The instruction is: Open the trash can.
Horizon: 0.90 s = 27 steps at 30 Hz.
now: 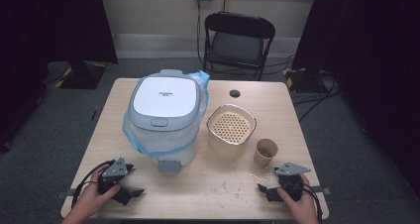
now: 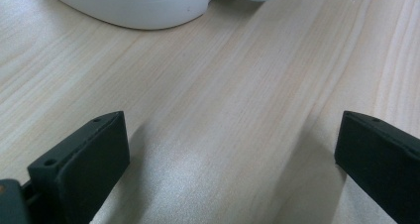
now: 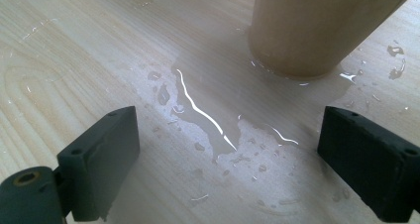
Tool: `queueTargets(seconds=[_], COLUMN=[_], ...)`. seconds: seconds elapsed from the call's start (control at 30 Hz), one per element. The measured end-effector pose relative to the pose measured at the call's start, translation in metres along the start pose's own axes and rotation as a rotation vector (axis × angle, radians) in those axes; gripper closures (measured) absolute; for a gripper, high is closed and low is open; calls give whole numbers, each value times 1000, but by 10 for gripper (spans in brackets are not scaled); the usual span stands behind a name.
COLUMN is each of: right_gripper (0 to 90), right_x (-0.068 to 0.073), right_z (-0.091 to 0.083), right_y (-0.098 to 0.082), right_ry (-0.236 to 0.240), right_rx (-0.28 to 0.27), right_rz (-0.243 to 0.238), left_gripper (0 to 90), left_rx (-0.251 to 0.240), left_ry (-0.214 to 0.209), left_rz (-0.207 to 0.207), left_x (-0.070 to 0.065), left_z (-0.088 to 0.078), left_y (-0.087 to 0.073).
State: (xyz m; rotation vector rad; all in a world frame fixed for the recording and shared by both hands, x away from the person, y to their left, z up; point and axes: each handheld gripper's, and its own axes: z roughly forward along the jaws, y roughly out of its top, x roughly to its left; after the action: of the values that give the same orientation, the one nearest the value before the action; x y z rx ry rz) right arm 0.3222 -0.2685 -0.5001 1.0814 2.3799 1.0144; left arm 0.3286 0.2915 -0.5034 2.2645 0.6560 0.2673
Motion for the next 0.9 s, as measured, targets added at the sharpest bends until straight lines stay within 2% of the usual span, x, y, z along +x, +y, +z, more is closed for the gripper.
queueTargets(seconds=[0.13, 0.23, 0.3, 0.37, 0.43, 0.47, 0.5, 0.53, 0.6, 0.83, 0.9], right_gripper=[83, 81, 77, 75, 75, 75, 75, 75, 75, 75, 75], right_x=[0, 0, 0, 0, 0, 0, 0, 0, 0, 0, 0], right_z=[0, 0, 0, 1, 1, 1, 1, 1, 1, 1, 0], right_y=[0, 0, 0, 0, 0, 0, 0, 0, 0, 0, 0], right_ry=[0, -1, 0, 0, 0, 0, 0, 0, 0, 0, 0], right_rx=[0, -1, -1, 0, -1, -1, -1, 0, -1, 0, 2], right_rz=[0, -2, 0, 0, -1, -1, -1, 0, 0, 0, 2], left_gripper=[0, 0, 1, 37, 196, 202, 168, 166, 207, 192, 192], left_rx=[3, -1, -10, -6, -13, 8, 8, 9, 11, -13, -33], left_ry=[12, 5, -29, -36, -39, -58, -58, -75, -85, -65, -55], left_rz=[-12, -13, -64, -89, -98, -129, -129, -146, -153, -131, -137], left_x=[-2, -1, 0, 2, 2, 3, 3, 3, 3, 4, 7], left_z=[-1, -2, -4, -8, -9, -12, -12, -15, -19, -36, -48], left_y=[-1, -1, -1, 1, 1, 4, 4, 6, 7, 17, 24])
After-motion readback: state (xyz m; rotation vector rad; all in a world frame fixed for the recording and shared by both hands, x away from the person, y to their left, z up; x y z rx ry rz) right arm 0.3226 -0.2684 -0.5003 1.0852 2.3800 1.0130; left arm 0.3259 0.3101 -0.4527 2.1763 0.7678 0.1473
